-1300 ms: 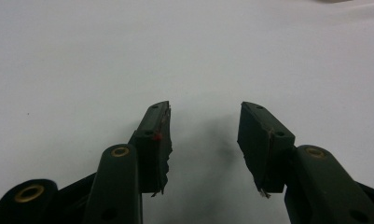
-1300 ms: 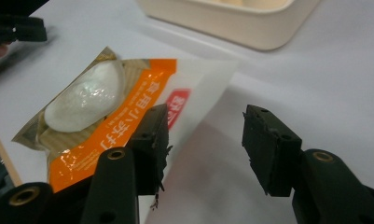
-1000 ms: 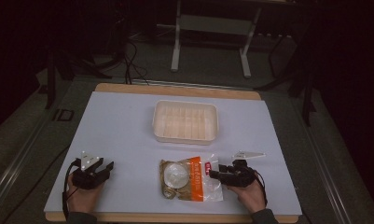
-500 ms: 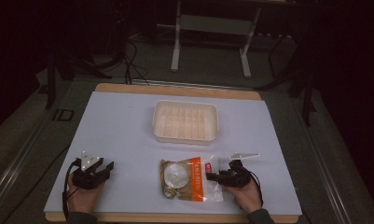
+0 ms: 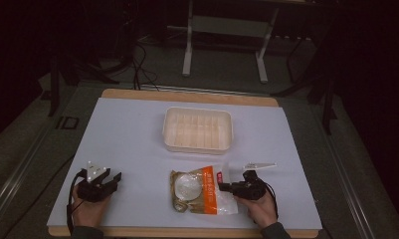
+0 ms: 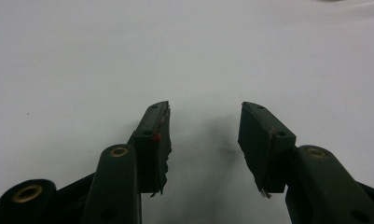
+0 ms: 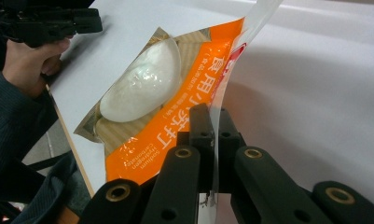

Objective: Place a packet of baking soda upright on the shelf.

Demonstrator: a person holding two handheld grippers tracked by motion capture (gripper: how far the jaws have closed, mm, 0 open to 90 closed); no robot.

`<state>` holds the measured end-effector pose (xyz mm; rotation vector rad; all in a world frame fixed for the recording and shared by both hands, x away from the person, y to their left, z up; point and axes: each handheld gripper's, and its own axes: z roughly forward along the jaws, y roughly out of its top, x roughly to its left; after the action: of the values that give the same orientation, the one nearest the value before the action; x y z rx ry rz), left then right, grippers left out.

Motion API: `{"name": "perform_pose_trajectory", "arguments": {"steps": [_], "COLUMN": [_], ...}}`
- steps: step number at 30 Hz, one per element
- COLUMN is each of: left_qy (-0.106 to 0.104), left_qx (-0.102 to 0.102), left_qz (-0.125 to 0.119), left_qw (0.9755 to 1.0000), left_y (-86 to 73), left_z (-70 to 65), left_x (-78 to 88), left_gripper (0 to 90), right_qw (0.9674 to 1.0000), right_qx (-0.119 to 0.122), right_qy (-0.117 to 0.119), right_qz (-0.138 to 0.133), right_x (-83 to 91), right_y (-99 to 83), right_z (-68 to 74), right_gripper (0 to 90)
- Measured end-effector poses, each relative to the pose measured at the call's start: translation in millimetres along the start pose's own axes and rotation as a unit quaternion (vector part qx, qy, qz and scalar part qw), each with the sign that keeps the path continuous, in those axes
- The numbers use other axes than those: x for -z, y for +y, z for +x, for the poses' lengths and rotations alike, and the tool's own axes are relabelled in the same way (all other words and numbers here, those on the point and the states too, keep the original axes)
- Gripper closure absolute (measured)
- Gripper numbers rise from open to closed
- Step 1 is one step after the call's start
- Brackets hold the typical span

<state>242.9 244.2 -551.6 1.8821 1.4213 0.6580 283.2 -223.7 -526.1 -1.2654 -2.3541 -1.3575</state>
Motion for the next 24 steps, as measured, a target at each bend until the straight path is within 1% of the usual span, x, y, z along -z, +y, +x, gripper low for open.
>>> {"name": "perform_pose_trajectory", "arguments": {"steps": [3, 4, 8, 10, 11, 13, 19, 21, 24], "left_qy": [0.001, 0.001, 0.003, 0.002, 0.003, 0.003, 0.004, 0.004, 0.003], "left_qx": [-0.001, -0.002, -0.004, -0.005, -0.005, -0.005, -0.005, -0.005, -0.005], "left_qz": [-0.001, 0.0, 0.0, -0.001, 0.0, 0.0, 0.0, 0.001, 0.0], "left_qw": [1.0, 1.0, 1.0, 1.0, 1.0, 1.0, 1.0, 1.0, 1.0], "left_y": [-0.1, 0.0, 0.1, 0.1, 0.1, 0.1, 0.2, 0.3, 0.3], "left_z": [-0.4, -0.6, -1.2, -1.5, -1.6, -1.6, -1.7, -1.7, -1.8], "left_x": [0.0, -0.2, 0.1, 0.1, -0.1, -0.2, -0.2, -0.4, -0.2], "left_gripper": [53.0, 53.0, 53.0, 53.0, 53.0, 53.0, 53.0, 52.9, 52.9], "right_qw": [1.0, 0.9999, 0.9998, 0.9998, 0.9998, 0.9995, 0.9978, 0.9976, 0.9965], "right_qx": [0.007, 0.012, 0.019, 0.022, 0.019, 0.011, 0.007, 0.007, 0.01], "right_qy": [-0.005, -0.007, -0.008, -0.005, 0.002, 0.025, 0.058, 0.061, 0.075], "right_qz": [0.001, 0.001, 0.001, -0.003, -0.006, -0.017, -0.03, -0.031, -0.035], "right_x": [0.4, 1.2, 2.3, 3.2, 3.7, 4.9, 5.6, 5.6, 4.4], "right_y": [1.8, 4.5, 9.9, 14.9, 16.4, 19.2, 27.9, 29.5, 36.2], "right_z": [2.4, 4.9, 9.1, 12.1, 12.9, 13.2, 18.2, 19.5, 26.1], "right_gripper": [90.0, 90.0, 90.0, 90.0, 90.0, 90.0, 90.0, 90.0, 90.0]}}
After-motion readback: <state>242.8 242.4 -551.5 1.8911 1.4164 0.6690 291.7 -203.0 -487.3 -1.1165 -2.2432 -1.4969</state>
